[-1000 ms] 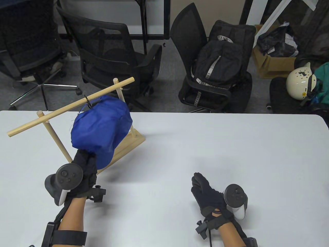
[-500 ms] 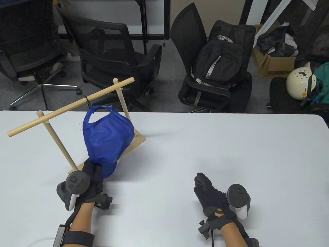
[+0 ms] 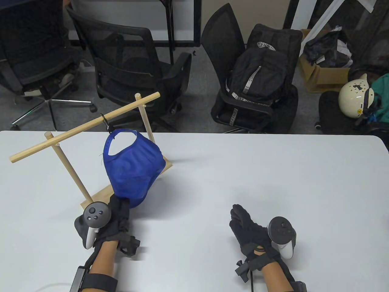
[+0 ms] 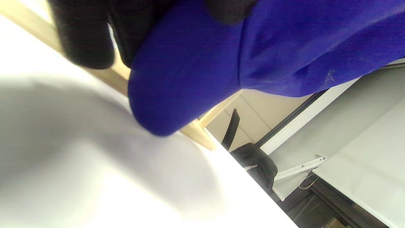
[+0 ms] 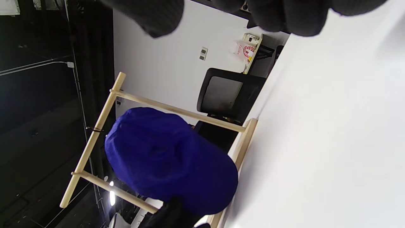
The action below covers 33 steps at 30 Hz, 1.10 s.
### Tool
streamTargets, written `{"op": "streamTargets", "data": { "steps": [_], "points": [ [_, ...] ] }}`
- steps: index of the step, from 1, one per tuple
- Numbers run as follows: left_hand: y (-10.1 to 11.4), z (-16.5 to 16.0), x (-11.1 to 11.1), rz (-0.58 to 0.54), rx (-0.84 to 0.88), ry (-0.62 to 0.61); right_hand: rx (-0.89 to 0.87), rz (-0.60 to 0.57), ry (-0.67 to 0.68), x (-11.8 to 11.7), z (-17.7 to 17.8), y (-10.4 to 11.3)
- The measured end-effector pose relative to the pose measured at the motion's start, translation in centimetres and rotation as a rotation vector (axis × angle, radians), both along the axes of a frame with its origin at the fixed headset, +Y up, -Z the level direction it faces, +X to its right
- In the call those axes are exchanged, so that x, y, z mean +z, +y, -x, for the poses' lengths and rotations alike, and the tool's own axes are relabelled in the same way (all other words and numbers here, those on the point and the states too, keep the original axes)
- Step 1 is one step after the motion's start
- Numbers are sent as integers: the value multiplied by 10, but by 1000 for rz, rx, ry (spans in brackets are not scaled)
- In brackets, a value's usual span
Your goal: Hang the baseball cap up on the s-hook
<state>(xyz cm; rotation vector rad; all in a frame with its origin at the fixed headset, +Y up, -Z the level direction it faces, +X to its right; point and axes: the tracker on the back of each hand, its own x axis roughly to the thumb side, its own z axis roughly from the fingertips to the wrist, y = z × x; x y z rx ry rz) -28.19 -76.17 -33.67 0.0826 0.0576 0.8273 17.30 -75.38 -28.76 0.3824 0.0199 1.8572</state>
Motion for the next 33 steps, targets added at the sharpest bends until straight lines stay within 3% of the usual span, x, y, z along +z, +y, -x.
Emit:
{"op": "streamTargets", "data": {
  "steps": [6,15,26,33],
  "points": [
    [8,-1,7,90,100,-75,44,-25,-26,-1,-2,4],
    [37,-1,25,53,142,-83,79,-55,-41,-2,-4,11],
    [94,-1,60,-150,70,-36,277,-174,-111,0,-9,29],
    [125,-24,81,-289,-87,-44,463,-290,-150,3,-9,42]
  ]
}}
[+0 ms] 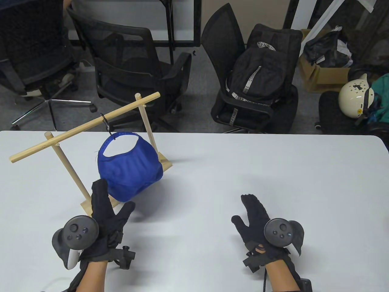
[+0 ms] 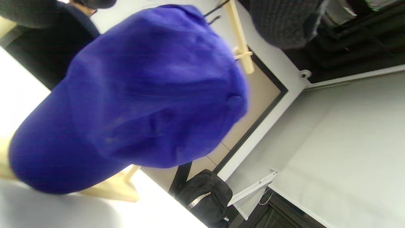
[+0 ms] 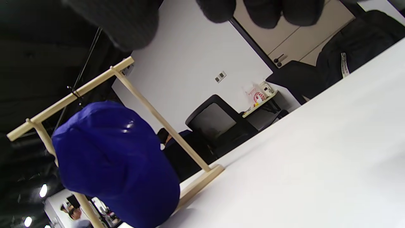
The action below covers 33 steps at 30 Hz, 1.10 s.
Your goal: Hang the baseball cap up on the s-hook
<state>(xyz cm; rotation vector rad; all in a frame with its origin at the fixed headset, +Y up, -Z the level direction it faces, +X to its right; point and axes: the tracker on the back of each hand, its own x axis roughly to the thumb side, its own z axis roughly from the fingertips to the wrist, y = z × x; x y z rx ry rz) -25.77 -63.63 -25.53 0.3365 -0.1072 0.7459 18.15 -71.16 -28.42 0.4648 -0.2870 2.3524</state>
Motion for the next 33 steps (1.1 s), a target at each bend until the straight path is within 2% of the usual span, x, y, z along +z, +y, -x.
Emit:
{"op": "streamTargets", "data": {
  "steps": [7,14,20,28,33],
  "points": [
    [9,-43,17,-90,-109,-105,101,-46,-25,7,0,10],
    [-8,-80,26,-114,-215,-200,234,-71,-32,13,3,13],
    [-33,-96,25,-72,-335,-264,400,-12,-44,14,8,9],
    [-65,-111,20,12,-550,-330,484,87,-37,10,9,-6],
    [-88,-112,7,131,-656,-324,526,134,-29,6,12,-15]
  ]
}}
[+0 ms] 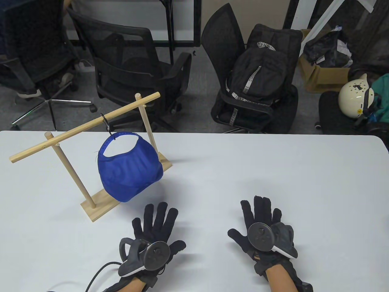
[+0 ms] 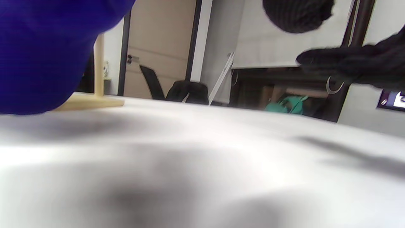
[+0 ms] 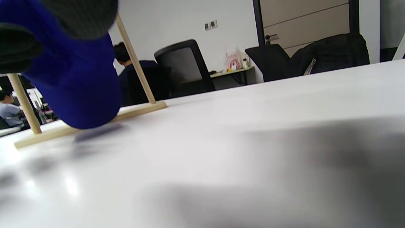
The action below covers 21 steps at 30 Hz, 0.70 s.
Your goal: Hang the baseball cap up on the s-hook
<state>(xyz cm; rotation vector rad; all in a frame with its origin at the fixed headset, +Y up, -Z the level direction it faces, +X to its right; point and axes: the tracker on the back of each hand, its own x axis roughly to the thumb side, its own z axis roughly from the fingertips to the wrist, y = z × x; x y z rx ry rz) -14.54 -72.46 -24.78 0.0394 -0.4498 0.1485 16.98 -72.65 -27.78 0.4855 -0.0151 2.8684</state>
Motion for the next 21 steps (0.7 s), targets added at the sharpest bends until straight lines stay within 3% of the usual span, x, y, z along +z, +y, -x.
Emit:
{"op": "streamTargets", "data": {
  "steps": [8,11,21],
  "points": [
    [-24,7,-16,117,-95,70,67,114,-8,-9,2,-16],
    [-29,11,-19,104,-183,112,83,146,-14,-12,3,-20],
    [-35,20,-22,150,-195,146,112,201,-9,-17,9,-27]
  ]
}}
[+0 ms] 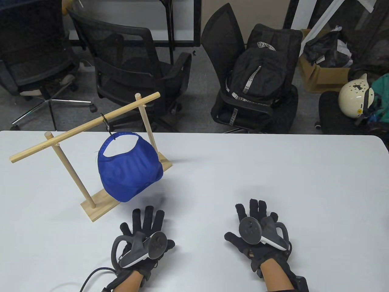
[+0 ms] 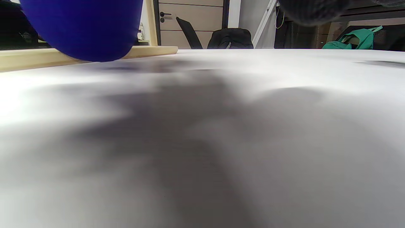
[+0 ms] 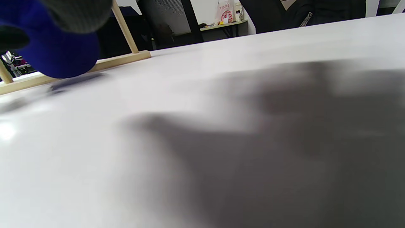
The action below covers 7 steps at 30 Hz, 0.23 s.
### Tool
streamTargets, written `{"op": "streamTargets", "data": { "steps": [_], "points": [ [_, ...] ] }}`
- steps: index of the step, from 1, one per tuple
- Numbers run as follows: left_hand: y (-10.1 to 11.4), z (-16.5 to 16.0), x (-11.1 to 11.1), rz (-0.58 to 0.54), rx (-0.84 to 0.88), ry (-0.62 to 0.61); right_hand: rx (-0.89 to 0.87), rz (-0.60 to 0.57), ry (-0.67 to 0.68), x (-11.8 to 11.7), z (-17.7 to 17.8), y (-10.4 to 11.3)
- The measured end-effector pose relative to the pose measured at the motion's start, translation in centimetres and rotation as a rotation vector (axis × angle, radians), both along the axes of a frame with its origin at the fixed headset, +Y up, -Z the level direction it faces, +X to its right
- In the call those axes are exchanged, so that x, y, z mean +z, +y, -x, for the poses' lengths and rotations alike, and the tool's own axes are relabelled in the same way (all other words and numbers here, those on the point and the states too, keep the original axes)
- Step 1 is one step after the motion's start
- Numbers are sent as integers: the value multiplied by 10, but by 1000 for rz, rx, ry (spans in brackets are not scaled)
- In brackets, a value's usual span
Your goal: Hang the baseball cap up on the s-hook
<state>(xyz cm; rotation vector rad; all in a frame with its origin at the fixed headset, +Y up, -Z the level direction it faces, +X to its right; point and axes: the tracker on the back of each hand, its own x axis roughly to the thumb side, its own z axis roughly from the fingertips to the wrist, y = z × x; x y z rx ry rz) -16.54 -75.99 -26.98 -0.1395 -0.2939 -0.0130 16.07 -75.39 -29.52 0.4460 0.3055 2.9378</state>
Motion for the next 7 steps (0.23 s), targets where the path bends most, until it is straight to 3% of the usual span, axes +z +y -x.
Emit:
{"op": "streamTargets", "data": {
  "steps": [7],
  "points": [
    [-1,1,1,3,-4,-1,-1,16,12,-1,4,-2]
  ]
}}
